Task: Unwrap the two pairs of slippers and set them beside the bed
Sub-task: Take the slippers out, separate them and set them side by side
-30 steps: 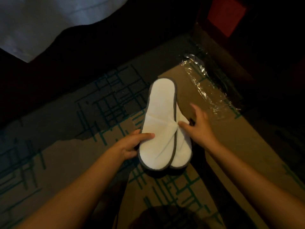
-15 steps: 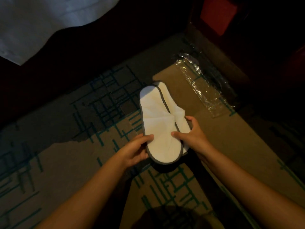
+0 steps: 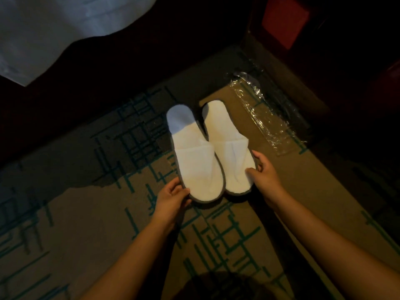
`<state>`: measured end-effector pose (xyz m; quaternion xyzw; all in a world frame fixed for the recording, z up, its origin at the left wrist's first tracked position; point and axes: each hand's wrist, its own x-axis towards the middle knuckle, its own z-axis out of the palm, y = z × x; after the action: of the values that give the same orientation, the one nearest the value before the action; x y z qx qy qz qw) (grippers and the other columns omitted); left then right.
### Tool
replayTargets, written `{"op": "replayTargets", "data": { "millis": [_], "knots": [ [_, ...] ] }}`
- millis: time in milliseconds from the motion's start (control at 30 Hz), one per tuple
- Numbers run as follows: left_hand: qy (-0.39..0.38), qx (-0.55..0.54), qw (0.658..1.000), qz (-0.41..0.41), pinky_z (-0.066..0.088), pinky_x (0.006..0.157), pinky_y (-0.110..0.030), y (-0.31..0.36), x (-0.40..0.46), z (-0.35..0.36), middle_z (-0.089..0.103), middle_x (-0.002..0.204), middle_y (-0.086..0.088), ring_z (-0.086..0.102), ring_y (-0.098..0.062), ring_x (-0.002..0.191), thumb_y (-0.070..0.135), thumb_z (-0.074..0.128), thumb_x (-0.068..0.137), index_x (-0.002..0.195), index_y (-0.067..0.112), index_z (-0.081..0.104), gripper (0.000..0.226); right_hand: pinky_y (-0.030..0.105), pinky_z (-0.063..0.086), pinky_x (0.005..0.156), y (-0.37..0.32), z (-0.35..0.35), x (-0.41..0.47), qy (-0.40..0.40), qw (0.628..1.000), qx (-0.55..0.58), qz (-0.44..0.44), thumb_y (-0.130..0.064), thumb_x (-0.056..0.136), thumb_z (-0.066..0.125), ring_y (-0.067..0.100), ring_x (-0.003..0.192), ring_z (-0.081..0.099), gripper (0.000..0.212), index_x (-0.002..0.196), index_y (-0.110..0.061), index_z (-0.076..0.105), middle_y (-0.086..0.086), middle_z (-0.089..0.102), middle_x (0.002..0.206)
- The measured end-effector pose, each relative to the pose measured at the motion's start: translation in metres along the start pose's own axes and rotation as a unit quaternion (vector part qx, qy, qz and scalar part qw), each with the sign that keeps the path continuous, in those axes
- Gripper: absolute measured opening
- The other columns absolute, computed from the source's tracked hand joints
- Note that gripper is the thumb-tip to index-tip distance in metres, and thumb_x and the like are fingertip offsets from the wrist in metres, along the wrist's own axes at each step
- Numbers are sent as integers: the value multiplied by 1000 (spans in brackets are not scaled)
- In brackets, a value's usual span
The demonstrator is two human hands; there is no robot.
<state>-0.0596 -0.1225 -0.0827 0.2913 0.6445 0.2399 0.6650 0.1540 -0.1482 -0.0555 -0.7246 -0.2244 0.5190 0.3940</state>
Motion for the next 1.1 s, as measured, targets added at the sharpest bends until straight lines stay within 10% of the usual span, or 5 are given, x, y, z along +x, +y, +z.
{"op": "replayTargets", "data": {
  "millis": [233, 467, 700, 933, 1100],
  "knots": [
    [146, 410, 854, 284, 29, 110, -38, -3, -8, -30, 31, 146, -13, 29, -27, 136, 23, 68, 78, 138, 15, 37, 68, 46, 52, 89, 2, -20, 11, 32, 999, 28, 18, -5, 89, 53, 29, 122, 49, 55, 139, -22, 38, 9, 47, 137],
    [-64, 683, 639, 348, 17, 111, -53, -27, 5, -44, 15, 156, -7, 5, -25, 144, 50, 51, 79, 143, 35, 21, 72, 45, 49, 96, -4, -29, 17, 9, 999, 1, -35, -5, 89, 53, 26, 124, 47, 56, 139, -25, 39, 5, 49, 135],
    [-29, 727, 634, 262, 45, 93, -62, -36, -2, -29, 36, 150, -8, 31, -30, 138, 47, 53, 75, 136, 36, 30, 67, 43, 37, 103, 19, -27, 13, 83, 852, -474, -208, -21, 88, 56, 26, 130, 39, 56, 140, -20, 37, 9, 43, 143],
    [20, 717, 599, 356, 31, 103, -52, -32, -5, -16, 30, 151, -16, 29, -35, 137, 56, 49, 74, 140, 34, 28, 73, 38, -5, 108, 35, -18, 7, -63, 752, -603, -260, -38, 93, 46, 18, 141, -16, 61, 146, -37, 16, 3, -3, 160],
    [-15, 732, 591, 338, 44, 98, -53, -25, 13, -12, 41, 145, -20, 40, -38, 132, 56, 44, 77, 138, 36, 31, 66, 34, -5, 108, 39, -11, 14, -103, 732, -625, -252, -40, 96, 36, 25, 147, -6, 57, 147, -35, 11, 5, -1, 160]
  ]
}}
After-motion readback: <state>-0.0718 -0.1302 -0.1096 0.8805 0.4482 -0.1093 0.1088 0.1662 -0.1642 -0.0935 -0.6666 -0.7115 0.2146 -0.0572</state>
